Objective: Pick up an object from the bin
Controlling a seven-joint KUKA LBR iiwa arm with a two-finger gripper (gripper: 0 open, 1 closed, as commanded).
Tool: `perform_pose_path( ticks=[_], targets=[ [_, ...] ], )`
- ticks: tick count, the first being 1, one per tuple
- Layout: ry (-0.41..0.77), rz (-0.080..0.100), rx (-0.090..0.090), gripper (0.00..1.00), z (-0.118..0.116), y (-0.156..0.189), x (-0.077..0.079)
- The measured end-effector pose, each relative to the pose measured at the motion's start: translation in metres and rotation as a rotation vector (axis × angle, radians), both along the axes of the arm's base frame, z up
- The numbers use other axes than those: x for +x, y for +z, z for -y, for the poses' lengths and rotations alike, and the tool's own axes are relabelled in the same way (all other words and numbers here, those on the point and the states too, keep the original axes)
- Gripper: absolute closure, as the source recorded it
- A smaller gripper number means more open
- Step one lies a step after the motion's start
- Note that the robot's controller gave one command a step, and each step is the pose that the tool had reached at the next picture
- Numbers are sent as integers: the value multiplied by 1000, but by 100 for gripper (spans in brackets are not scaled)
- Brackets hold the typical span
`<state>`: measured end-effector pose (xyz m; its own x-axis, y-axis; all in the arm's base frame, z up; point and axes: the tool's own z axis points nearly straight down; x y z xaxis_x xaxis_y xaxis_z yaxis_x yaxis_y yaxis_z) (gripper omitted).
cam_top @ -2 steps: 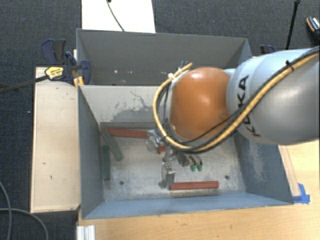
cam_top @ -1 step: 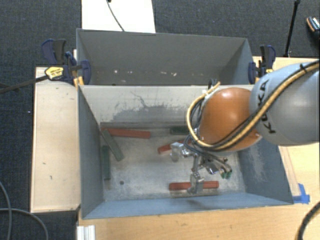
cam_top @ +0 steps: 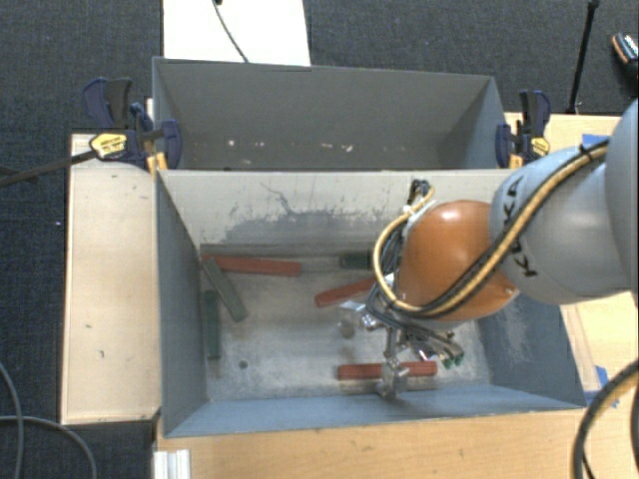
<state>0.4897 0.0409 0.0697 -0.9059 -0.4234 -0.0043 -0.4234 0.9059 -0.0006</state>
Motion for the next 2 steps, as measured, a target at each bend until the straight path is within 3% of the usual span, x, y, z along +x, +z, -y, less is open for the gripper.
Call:
perform_pose_path(
  ticks=[1,2],
  targets=[
    [-7,-2,0,100,0,1,-1],
    [-41,7,0,100,4,122,18]
  ],
)
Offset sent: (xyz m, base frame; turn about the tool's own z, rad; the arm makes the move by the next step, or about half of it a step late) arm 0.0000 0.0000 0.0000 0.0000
